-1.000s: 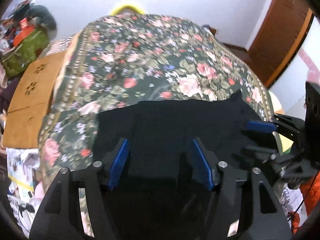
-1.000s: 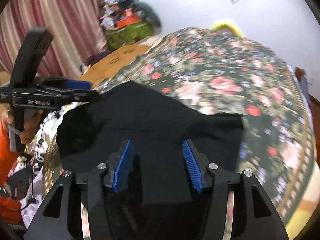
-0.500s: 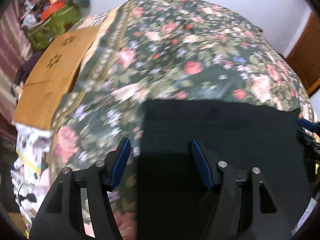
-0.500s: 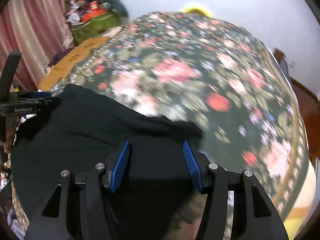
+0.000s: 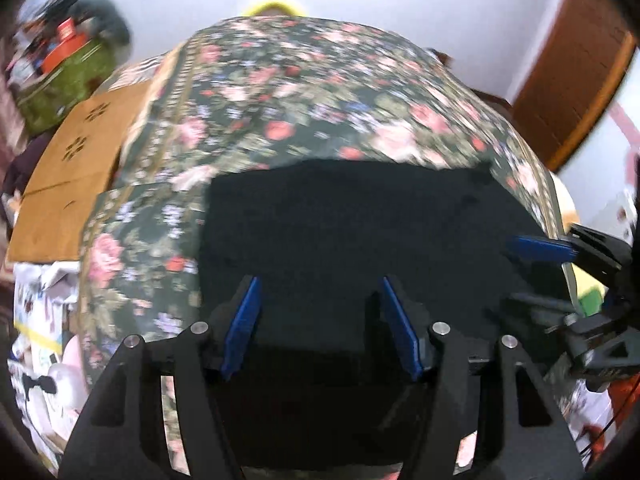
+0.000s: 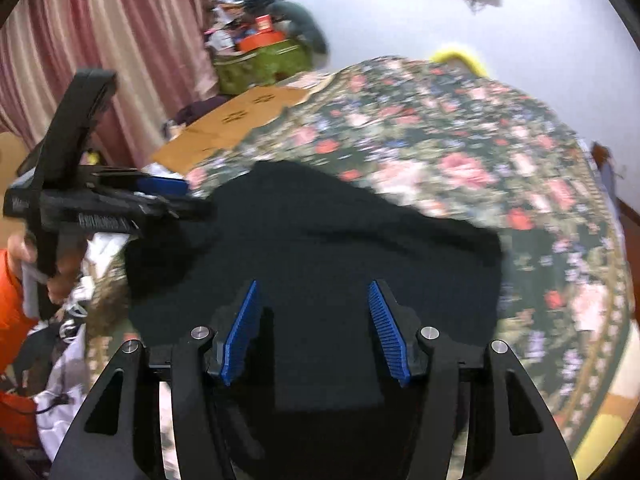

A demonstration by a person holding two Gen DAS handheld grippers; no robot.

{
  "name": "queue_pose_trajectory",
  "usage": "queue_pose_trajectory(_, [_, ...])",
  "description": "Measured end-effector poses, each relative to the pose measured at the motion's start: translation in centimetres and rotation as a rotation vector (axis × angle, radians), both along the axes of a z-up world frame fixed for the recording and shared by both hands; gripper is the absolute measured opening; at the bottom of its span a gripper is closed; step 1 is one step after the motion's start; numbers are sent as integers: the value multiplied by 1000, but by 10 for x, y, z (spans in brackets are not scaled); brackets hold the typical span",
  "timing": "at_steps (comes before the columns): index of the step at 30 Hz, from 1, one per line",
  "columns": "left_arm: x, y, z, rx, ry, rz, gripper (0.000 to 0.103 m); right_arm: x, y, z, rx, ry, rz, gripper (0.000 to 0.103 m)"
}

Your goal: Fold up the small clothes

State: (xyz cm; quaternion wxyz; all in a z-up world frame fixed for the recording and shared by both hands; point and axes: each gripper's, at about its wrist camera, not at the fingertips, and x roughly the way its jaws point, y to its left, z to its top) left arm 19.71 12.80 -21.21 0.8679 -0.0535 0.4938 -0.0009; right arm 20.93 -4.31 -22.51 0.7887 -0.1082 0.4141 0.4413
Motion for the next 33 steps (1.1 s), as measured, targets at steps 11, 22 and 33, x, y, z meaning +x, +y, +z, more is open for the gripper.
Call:
queue_pose_trajectory(11, [-32, 29, -22, 140, 41, 61, 69, 4, -64, -25, -10, 59, -135, 53])
queue_pose_trajectory(22, [22, -30, 15, 132, -1, -83, 69, 15, -98, -16, 19, 18, -231, 53])
queue_pose_trajectory(33, [110, -64, -19, 122, 64, -147, 82, 20, -100, -39, 59, 99, -234, 53])
